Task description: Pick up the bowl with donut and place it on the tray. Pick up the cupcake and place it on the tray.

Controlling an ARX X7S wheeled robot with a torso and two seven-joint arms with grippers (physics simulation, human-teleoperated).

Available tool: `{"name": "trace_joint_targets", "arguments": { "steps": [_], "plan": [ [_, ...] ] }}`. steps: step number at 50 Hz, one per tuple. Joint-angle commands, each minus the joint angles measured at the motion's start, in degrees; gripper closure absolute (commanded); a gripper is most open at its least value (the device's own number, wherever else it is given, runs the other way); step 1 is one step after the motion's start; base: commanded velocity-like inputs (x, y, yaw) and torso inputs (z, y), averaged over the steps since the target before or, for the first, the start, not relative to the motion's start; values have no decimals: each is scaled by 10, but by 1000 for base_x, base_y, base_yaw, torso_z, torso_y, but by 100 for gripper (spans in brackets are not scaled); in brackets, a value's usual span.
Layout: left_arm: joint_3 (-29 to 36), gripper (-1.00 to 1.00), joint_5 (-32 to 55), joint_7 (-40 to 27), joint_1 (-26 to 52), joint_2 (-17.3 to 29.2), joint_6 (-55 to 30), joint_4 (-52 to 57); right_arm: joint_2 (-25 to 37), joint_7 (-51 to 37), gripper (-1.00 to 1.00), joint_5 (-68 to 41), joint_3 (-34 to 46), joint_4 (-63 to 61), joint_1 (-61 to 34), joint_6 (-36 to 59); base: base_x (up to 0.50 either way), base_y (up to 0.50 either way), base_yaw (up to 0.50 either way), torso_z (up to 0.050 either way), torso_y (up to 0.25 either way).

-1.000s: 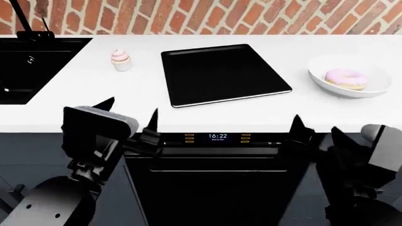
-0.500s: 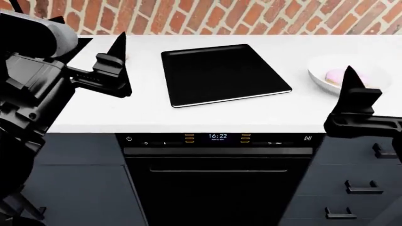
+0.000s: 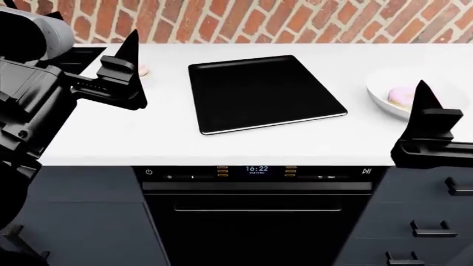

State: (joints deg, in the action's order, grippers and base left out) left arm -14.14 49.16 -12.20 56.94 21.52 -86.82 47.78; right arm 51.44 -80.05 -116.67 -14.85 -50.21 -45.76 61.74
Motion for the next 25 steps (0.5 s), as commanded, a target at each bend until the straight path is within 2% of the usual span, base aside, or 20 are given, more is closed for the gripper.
{"name": "trace_joint_targets", "arguments": {
  "steps": [1, 25],
  "plan": [
    [3, -100, 16, -13, -1, 6, 8, -4, 6, 3, -100, -2, -4, -3, 5, -2, 160, 0, 0, 0, 0],
    [-13, -100, 62, -41, 9, 19, -3, -4, 21, 6, -100, -5, -7, -7, 12, -11, 158, 0, 0, 0, 0]
  ]
}}
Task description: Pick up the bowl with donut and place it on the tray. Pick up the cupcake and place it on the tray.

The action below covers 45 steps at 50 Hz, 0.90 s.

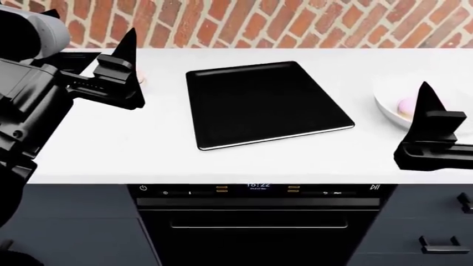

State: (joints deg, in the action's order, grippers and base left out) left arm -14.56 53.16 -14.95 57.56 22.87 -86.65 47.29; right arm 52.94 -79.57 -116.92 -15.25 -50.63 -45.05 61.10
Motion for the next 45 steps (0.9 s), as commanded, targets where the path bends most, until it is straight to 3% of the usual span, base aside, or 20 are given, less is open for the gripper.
{"name": "trace_joint_targets", "arguments": {
  "steps": [1, 45],
  "plan": [
    [-9, -100, 24, -15, 3, 6, -5, 1, 6, 2, -100, -2, -4, -4, 6, -5, 156, 0, 0, 0, 0],
    [4, -100, 81, -66, 2, 32, 20, -14, 12, 24, -100, 11, -42, -15, 58, -4, 159, 0, 0, 0, 0]
  ]
}}
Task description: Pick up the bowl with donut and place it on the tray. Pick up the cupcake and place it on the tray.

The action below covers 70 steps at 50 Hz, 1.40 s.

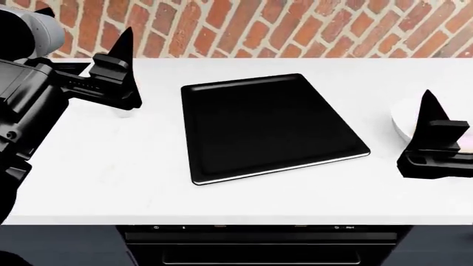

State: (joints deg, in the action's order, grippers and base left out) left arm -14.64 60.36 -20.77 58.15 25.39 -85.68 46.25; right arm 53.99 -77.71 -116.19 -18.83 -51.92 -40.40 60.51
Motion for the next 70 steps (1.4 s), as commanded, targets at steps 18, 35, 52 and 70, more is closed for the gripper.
{"name": "trace_joint_targets", "arguments": {
  "steps": [18, 35, 52, 70],
  "plan": [
    [9, -100, 26, -23, 4, 18, 18, -11, 16, -2, -100, -2, 1, -3, 5, -6, 159, 0, 0, 0, 1],
    [26, -100, 25, -27, -9, 27, 44, -15, 21, 3, -100, 2, -18, -10, 26, -2, 158, 0, 0, 0, 1],
    [29, -100, 32, -34, -13, 36, 56, -21, 102, -43, -100, -54, -26, -11, 35, -18, 36, 0, 0, 0, 1],
    [44, -100, 9, -17, -37, 47, 97, -29, 215, -60, -100, -285, -126, -10, 115, 33, 0, 0, 0, 0, 0]
  ]
}}
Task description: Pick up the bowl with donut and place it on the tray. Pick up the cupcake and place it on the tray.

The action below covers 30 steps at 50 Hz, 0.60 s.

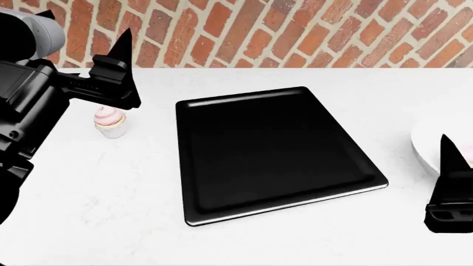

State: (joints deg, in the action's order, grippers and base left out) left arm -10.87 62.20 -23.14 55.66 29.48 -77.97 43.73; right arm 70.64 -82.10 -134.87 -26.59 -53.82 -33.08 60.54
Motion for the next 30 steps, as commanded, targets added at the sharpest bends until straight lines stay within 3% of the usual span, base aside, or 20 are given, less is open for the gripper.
{"name": "trace_joint_targets", "arguments": {
  "steps": [1, 21, 30],
  "plan": [
    [7, -100, -9, 7, -13, 7, 21, -4, 47, -18, -100, -102, -54, 13, 45, 37, 0, 0, 0, 0, 0],
    [29, -100, -18, 7, -18, 7, 38, -10, 52, -50, -100, -72, -52, 46, 113, 71, 0, 0, 0, 0, 0],
    [31, -100, -14, 4, -17, 10, 39, -11, 78, -22, -100, -16, -7, 53, 117, 75, 0, 0, 0, 0, 0]
  ]
}}
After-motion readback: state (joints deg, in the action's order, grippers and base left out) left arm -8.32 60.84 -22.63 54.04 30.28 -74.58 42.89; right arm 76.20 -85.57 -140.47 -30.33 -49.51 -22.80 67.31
